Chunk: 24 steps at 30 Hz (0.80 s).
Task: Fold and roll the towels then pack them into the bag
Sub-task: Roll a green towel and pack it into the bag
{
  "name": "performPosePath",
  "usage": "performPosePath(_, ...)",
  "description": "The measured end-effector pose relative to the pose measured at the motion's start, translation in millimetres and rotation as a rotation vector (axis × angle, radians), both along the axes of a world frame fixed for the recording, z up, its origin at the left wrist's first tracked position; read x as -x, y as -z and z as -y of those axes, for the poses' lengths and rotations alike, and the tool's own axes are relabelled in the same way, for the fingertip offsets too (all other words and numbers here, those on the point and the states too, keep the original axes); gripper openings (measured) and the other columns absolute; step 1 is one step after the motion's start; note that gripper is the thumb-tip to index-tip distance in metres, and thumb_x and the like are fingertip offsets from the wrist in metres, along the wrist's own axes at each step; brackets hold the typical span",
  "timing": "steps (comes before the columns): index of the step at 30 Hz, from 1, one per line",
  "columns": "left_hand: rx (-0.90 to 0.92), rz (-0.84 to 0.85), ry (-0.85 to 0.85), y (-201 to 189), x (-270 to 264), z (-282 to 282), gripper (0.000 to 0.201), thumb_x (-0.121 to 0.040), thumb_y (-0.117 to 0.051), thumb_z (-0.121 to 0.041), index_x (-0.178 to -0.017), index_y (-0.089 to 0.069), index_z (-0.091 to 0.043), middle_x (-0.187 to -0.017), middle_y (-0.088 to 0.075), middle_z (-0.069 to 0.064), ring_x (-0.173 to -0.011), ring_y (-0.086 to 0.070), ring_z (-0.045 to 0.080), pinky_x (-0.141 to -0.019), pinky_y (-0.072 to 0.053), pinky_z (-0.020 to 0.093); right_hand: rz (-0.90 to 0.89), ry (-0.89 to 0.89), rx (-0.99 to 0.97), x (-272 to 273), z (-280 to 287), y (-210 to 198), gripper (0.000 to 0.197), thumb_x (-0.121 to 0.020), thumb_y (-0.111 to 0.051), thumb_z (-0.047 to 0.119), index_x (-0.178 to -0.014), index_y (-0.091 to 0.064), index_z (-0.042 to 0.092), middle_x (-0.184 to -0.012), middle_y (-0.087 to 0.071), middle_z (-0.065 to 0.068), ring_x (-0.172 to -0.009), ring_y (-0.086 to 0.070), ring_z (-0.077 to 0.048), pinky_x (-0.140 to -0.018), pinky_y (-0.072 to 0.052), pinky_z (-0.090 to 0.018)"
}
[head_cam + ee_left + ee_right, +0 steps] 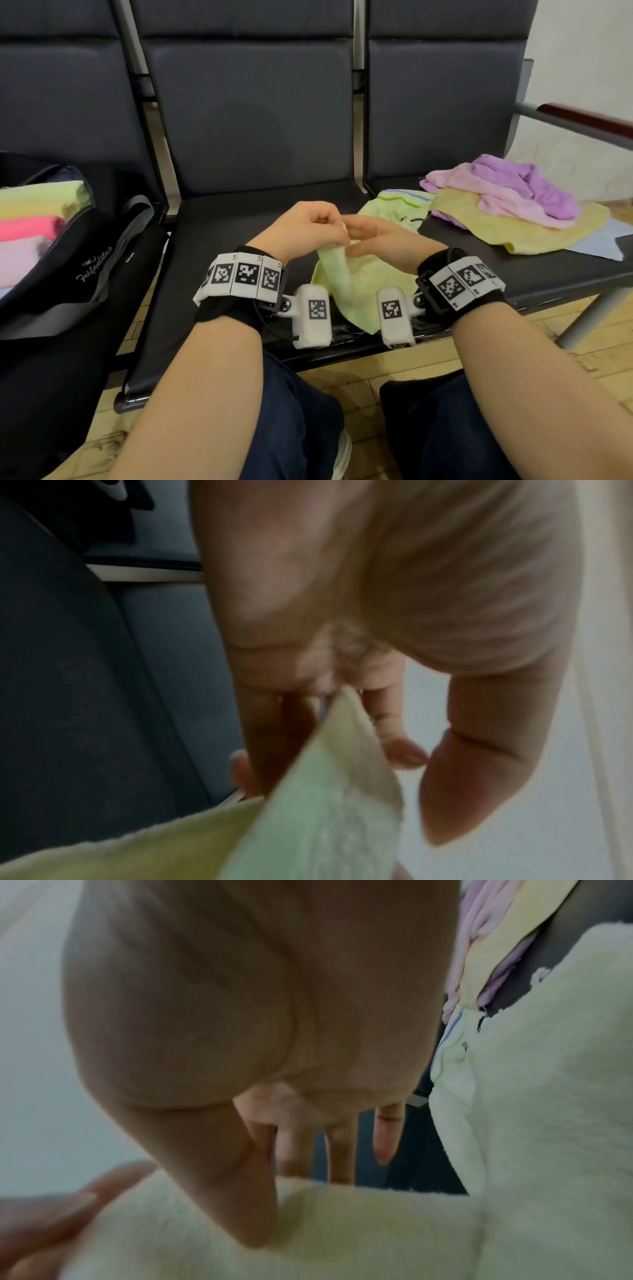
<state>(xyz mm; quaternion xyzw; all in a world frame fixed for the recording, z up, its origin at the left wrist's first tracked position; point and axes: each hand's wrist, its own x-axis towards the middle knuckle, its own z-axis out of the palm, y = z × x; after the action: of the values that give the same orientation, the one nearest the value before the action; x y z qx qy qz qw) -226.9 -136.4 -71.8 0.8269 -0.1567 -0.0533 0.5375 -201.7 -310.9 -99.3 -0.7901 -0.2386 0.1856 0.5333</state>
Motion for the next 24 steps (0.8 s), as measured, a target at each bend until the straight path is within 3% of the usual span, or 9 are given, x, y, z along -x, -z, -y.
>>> performPosePath(2, 0.011, 0.019, 0.053, 1.1, 2.2, -4.9, 0.029, -0.071, -0.069, -0.001, -0.071, -0.058, -0.028, -0.078, -0.057, -0.004, -0.074, -0.053, 0.014, -0.066, -0.044, 0.029, -0.038, -0.047, 0.072, -0.5, -7.1, 2.1, 0.045, -0.088, -0.047, -0.015, -0.122, -0.056, 0.015, -0.116, -0.065, -0.005, -0.102, -0.064, -0.008, -0.088, -0.051, -0.020)
performPosePath(4, 0.078, 0.015, 0.068, -0.7, 4.9, -7.9, 0.031, -0.070, -0.062, 0.005, -0.084, -0.058, -0.023, -0.085, -0.059, 0.000, -0.077, -0.055, 0.017, -0.065, -0.046, 0.030, -0.007, -0.024, 0.112, -4.5, -10.3, 6.3, 0.033, -0.090, -0.054, -0.006, -0.119, -0.061, 0.008, -0.119, -0.065, -0.015, -0.109, -0.063, -0.024, -0.097, -0.049, -0.035)
performPosePath(6, 0.129, 0.018, -0.005, -1.5, 4.2, -9.9, 0.031, -0.064, -0.058, 0.000, -0.084, -0.059, -0.023, -0.085, -0.060, -0.002, -0.080, -0.055, 0.015, -0.064, -0.045, 0.026, 0.029, 0.070, 0.090, -6.7, -11.5, 7.0, 0.024, -0.088, -0.061, 0.001, -0.112, -0.065, 0.002, -0.108, -0.068, -0.017, -0.098, -0.064, -0.025, -0.093, -0.049, -0.039)
performPosePath(9, 0.187, 0.061, -0.190, 1.2, -1.7, -12.5, 0.032, -0.067, -0.055, 0.004, -0.081, -0.059, -0.024, -0.080, -0.060, -0.004, -0.073, -0.053, 0.012, -0.060, -0.041, 0.025, 0.095, 0.211, -0.027, -8.8, -9.8, 4.5, 0.008, -0.082, -0.070, 0.004, -0.089, -0.067, 0.005, -0.082, -0.064, -0.005, -0.077, -0.060, -0.015, -0.071, -0.050, -0.028)
performPosePath(13, 0.127, 0.202, -0.410, 8.0, -9.0, -14.0, 0.031, -0.078, -0.053, 0.005, -0.091, -0.060, -0.023, -0.084, -0.058, -0.009, -0.068, -0.050, 0.009, -0.060, -0.044, 0.019, 0.085, 0.295, -0.119, -9.8, 5.5, -3.2, 0.015, -0.081, -0.067, 0.003, -0.075, -0.067, 0.017, -0.071, -0.057, 0.002, -0.056, -0.048, -0.005, -0.051, -0.037, -0.014)
performPosePath(17, 0.195, 0.305, -0.492, 9.0, -11.3, -14.3, 0.031, -0.081, -0.051, 0.005, -0.094, -0.062, -0.021, -0.085, -0.058, -0.007, -0.066, -0.051, 0.003, -0.056, -0.042, 0.009, 0.082, 0.254, 0.033, -7.2, 18.6, -0.3, 0.014, -0.085, -0.067, 0.005, -0.075, -0.068, 0.015, -0.066, -0.060, 0.006, -0.058, -0.050, -0.001, -0.061, -0.038, -0.016)
performPosePath(20, 0.258, 0.331, -0.471, 7.5, -10.3, -13.0, 0.033, -0.081, -0.054, 0.006, -0.102, -0.062, -0.019, -0.088, -0.060, -0.005, -0.071, -0.056, 0.003, -0.066, -0.049, 0.012, 0.041, 0.148, 0.145, -2.9, 18.4, 4.7, 0.012, -0.085, -0.071, 0.013, -0.094, -0.071, 0.005, -0.085, -0.064, -0.011, -0.080, -0.056, -0.014, -0.078, -0.042, -0.027)
performPosePath(22, 0.272, 0.339, -0.506, 8.9, -11.2, -14.1, 0.034, -0.083, -0.059, 0.003, -0.107, -0.061, -0.021, -0.092, -0.059, -0.006, -0.075, -0.056, 0.005, -0.070, -0.050, 0.013, 0.045, 0.123, 0.267, -3.1, 17.5, 5.8, 0.025, -0.085, -0.072, 0.021, -0.091, -0.069, -0.003, -0.076, -0.058, -0.008, -0.073, -0.051, -0.014, -0.072, -0.040, -0.025)
performPosePath(24, 0.300, 0.349, -0.544, 9.5, -12.8, -17.4, 0.036, -0.084, -0.061, 0.000, -0.112, -0.059, -0.021, -0.096, -0.058, -0.006, -0.078, -0.057, 0.008, -0.073, -0.049, 0.015, 0.095, 0.102, 0.446, -5.4, 14.9, 8.2, 0.026, -0.084, -0.073, 0.028, -0.078, -0.065, 0.004, -0.069, -0.047, 0.003, -0.064, -0.042, -0.010, -0.064, -0.034, -0.021)
